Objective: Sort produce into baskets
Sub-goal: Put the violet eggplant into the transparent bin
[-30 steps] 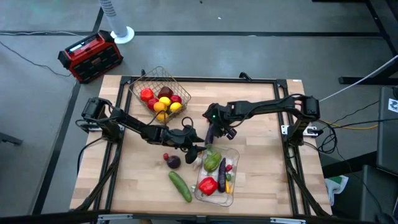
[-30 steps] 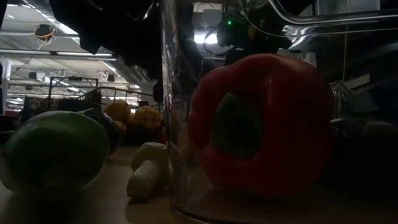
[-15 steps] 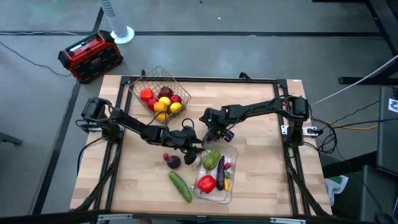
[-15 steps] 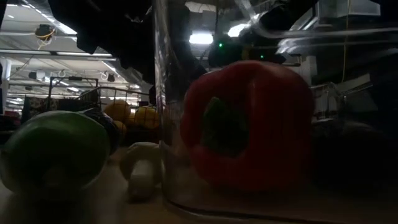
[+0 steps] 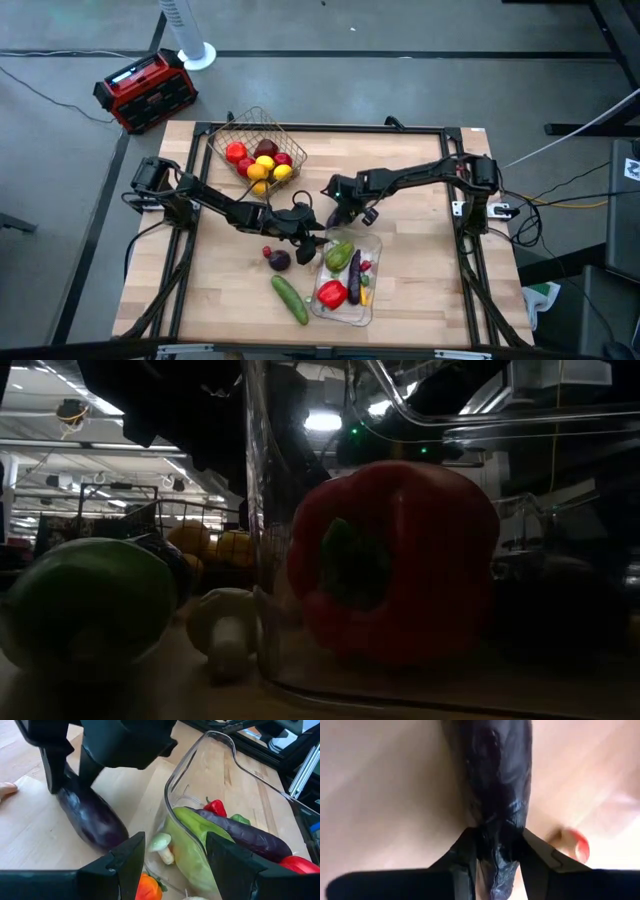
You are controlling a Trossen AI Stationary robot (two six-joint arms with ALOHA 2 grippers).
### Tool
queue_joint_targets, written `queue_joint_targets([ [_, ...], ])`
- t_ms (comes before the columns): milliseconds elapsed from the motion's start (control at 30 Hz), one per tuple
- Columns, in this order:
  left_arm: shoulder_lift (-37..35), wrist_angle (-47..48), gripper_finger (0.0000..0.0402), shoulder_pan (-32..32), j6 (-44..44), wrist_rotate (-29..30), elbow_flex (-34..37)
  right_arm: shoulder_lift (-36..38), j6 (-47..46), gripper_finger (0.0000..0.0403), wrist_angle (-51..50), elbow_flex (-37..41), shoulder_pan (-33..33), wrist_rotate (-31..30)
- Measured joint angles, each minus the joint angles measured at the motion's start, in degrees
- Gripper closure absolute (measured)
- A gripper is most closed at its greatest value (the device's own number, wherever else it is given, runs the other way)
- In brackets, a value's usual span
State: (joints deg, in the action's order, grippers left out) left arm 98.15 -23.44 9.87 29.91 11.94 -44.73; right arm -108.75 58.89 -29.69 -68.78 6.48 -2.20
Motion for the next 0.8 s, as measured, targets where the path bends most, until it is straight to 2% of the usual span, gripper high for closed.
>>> queue_joint_targets([
  [100,0.02,-0.02,0.0196,0.0,0.0,0.01,0.0,0.02,-0.13,0.0307,-2.02,-0.04,-1.48,-5.31],
  [267,0.02,0.41,0.0196,0.01,0.04,-0.02,0.0,0.98,-0.08,0.0293,-4.66,-0.01,-4.85,-14.1],
  [467,-0.28,0.57,0.0196,-0.28,-1.61,0.09,0.0,5.2,0.04,0.0289,-5.57,0.07,-7.28,-23.23],
  [800,-4.37,0.86,0.0196,-0.55,-5.52,0.08,0.0,13.85,-0.02,0.0288,-8.29,0.05,-10.51,-33.02],
])
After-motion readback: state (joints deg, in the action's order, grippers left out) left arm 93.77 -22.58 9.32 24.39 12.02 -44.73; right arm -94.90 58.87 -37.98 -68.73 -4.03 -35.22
